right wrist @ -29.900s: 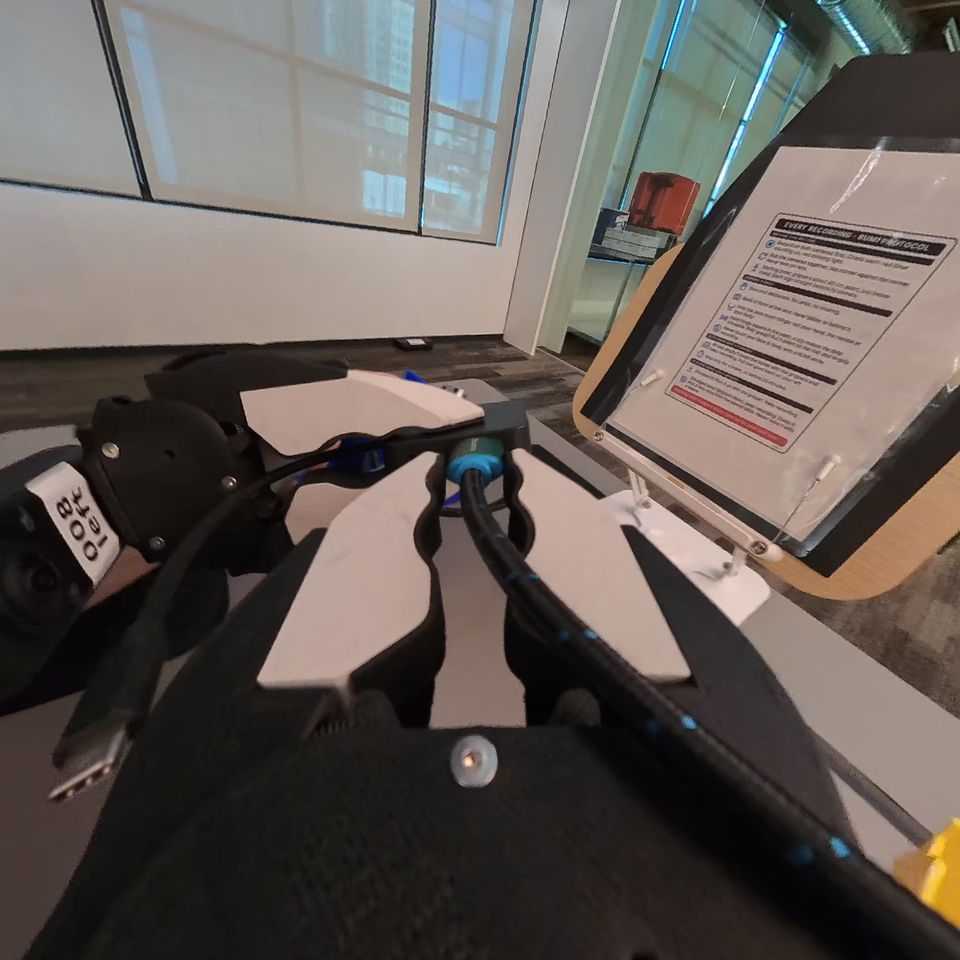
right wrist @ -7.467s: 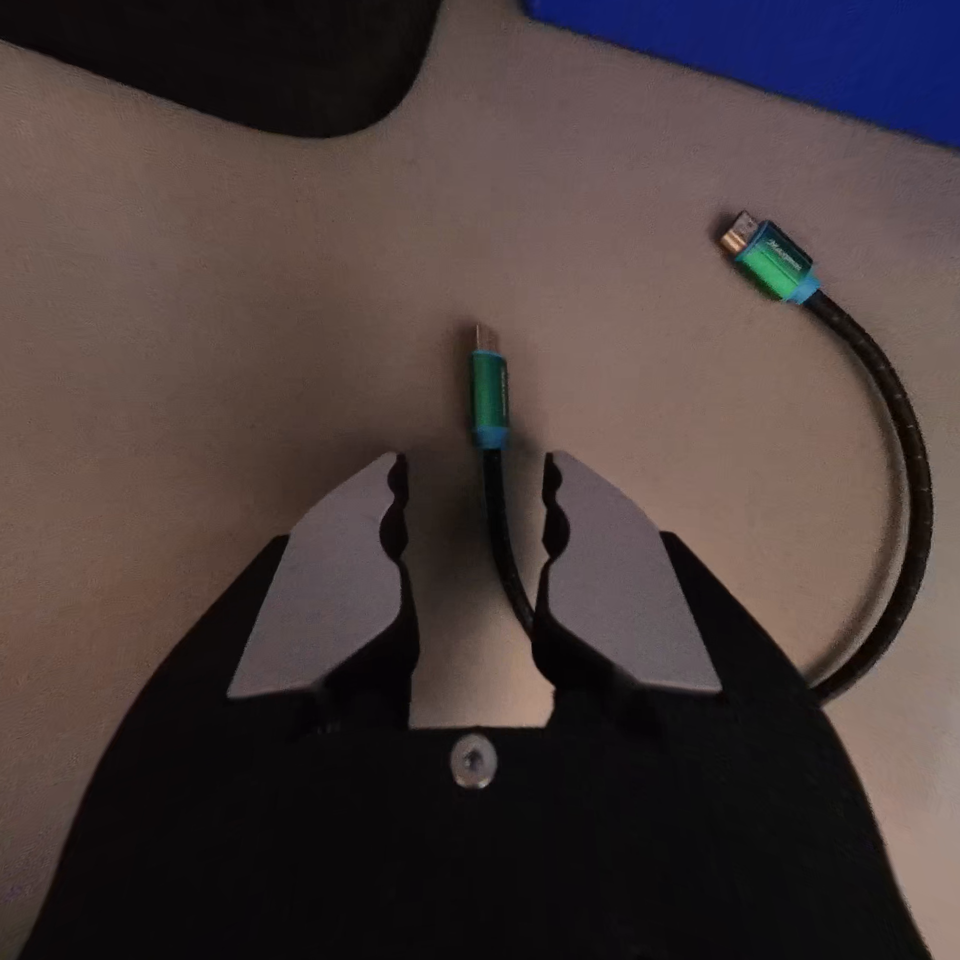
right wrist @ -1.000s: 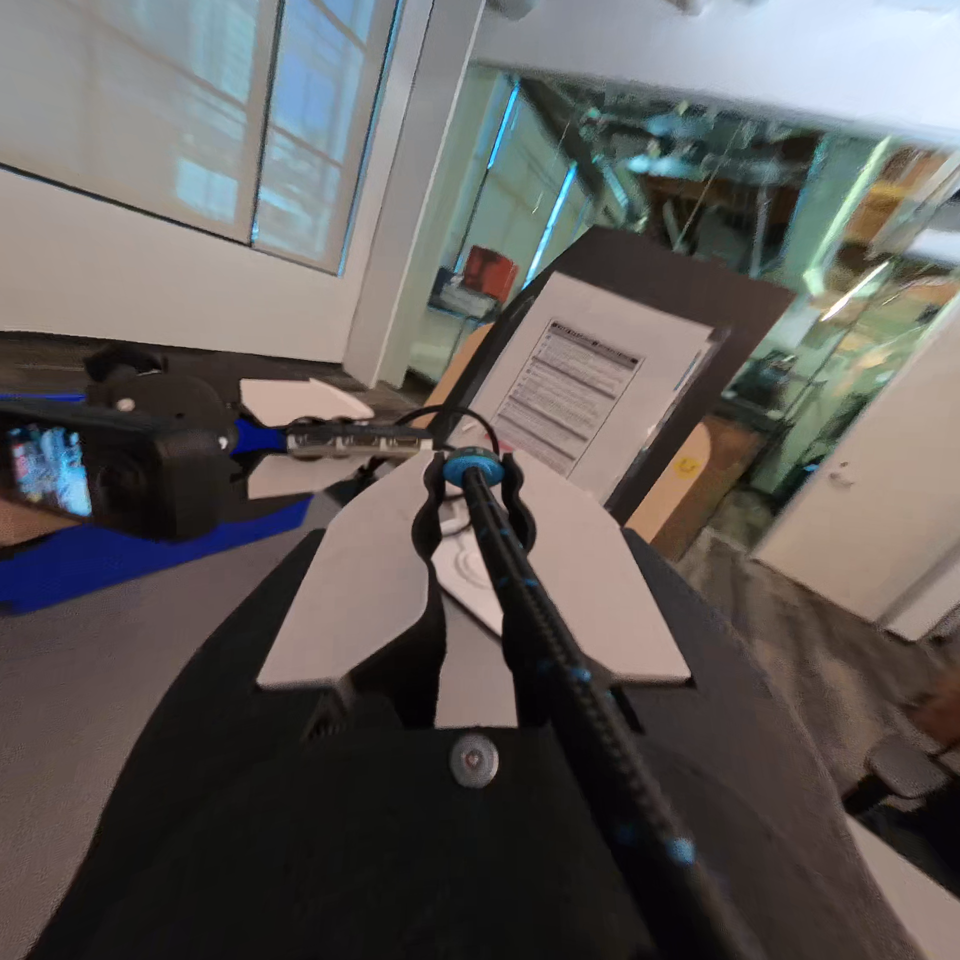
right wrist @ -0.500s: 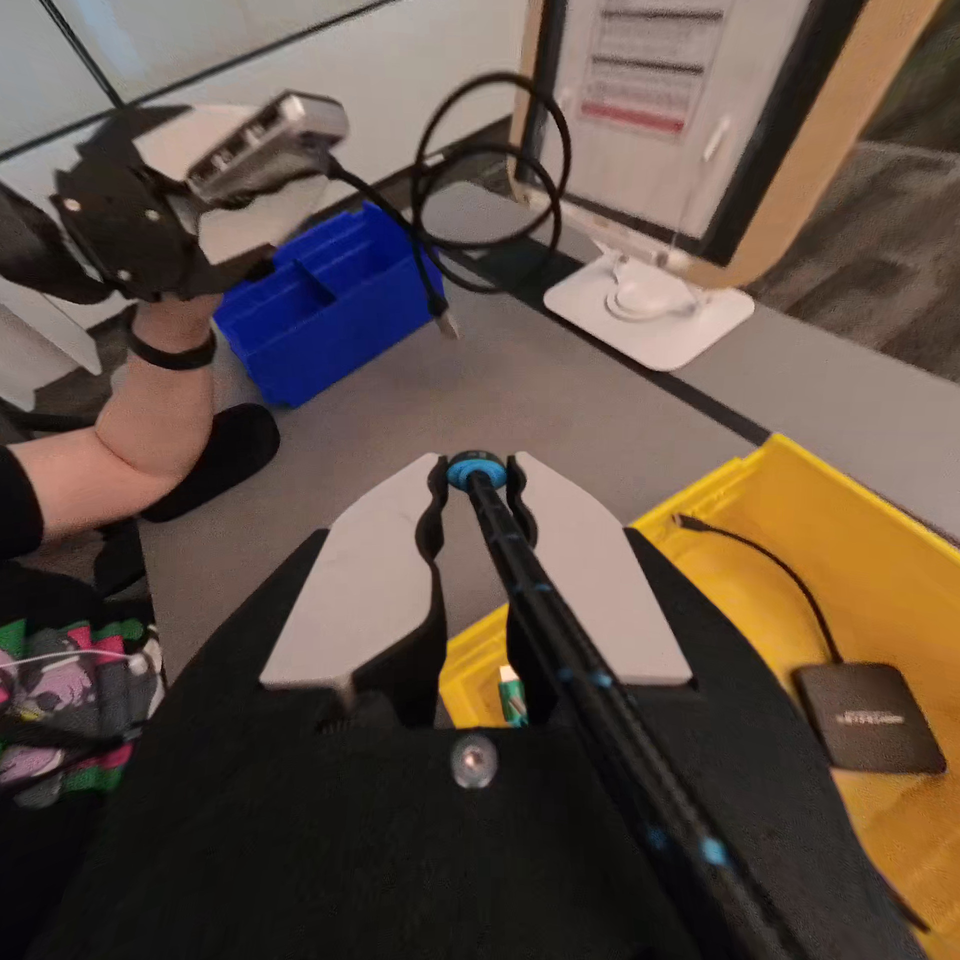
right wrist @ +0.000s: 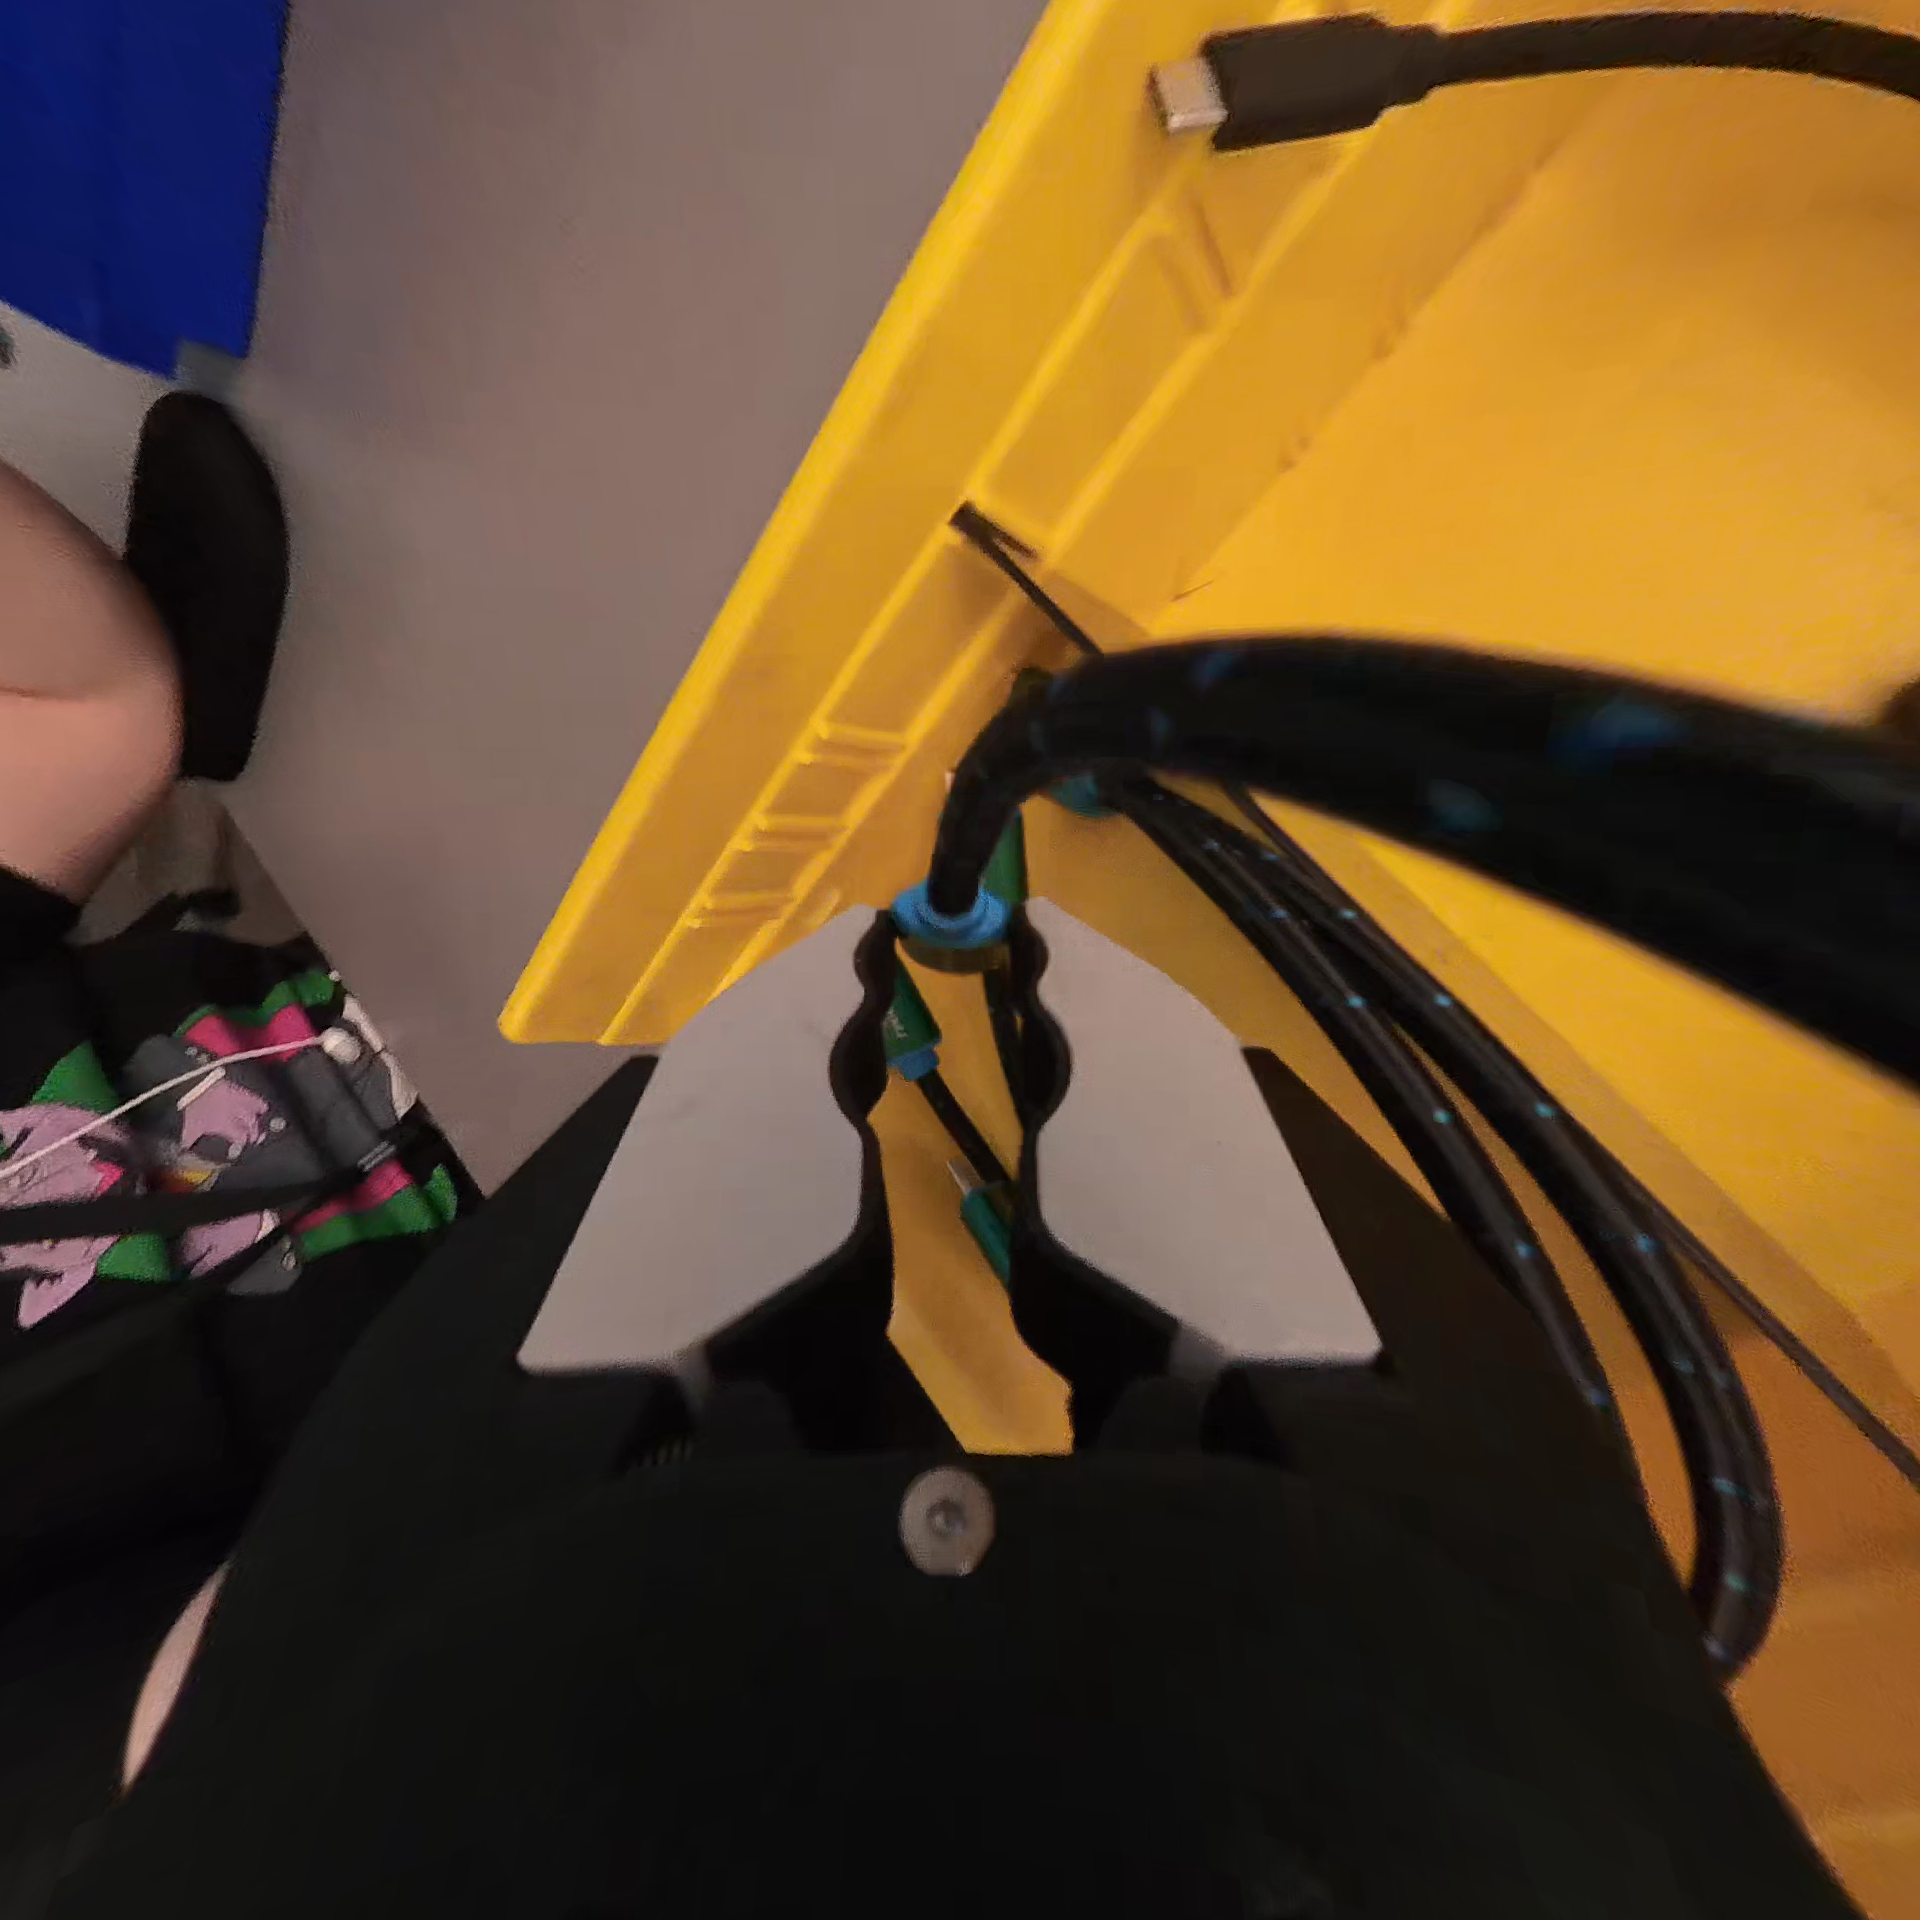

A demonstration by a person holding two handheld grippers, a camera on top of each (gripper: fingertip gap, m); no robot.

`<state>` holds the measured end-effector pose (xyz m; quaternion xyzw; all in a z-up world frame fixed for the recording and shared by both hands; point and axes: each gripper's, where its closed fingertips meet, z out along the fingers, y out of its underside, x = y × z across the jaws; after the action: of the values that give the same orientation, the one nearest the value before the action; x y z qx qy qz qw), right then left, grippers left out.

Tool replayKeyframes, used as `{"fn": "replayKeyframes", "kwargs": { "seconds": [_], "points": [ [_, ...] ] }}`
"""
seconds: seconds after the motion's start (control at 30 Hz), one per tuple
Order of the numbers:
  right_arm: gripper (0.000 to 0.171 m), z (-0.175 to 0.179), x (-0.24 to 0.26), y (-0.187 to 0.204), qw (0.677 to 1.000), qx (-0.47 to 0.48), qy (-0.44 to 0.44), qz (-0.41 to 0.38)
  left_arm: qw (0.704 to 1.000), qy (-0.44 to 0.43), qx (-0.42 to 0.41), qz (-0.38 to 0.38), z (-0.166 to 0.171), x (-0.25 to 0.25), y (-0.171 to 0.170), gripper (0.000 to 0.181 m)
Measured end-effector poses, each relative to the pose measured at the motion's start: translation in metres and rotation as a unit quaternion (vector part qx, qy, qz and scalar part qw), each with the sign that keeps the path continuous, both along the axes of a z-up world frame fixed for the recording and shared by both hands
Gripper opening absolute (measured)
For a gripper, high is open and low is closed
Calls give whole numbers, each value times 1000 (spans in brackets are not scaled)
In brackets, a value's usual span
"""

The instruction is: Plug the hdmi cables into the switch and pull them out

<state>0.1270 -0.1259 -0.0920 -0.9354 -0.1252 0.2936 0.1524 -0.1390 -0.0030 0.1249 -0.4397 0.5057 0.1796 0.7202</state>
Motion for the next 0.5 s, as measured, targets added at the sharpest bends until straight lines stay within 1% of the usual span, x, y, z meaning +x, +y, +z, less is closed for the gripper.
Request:
{"fn": "replayKeyframes", "kwargs": {
  "seconds": [0.1,0.2,0.3,0.37,0.4,0.47,0.5],
  "points": [
    [19,6,-3,-5,1000,12,19,20,1000,0,1,0,1,0,-1,24],
    [23,14,-3,-21,999,22,14,48,1000,-2,0,-1,2,-1,-1,24],
    [23,40,-2,-24,995,78,16,58,1000,-2,1,-2,3,-1,-2,23],
    [23,67,2,-18,987,152,-2,52,1000,-3,1,-4,3,0,-3,23],
    [27,84,3,-10,977,208,-18,47,1000,-4,3,-7,3,1,-4,23],
    [31,129,-8,6,940,337,-37,43,1000,-5,12,-21,3,6,-8,23],
    [35,154,-18,14,910,410,-47,51,999,-1,15,-37,2,10,-12,24]
  ]
}}
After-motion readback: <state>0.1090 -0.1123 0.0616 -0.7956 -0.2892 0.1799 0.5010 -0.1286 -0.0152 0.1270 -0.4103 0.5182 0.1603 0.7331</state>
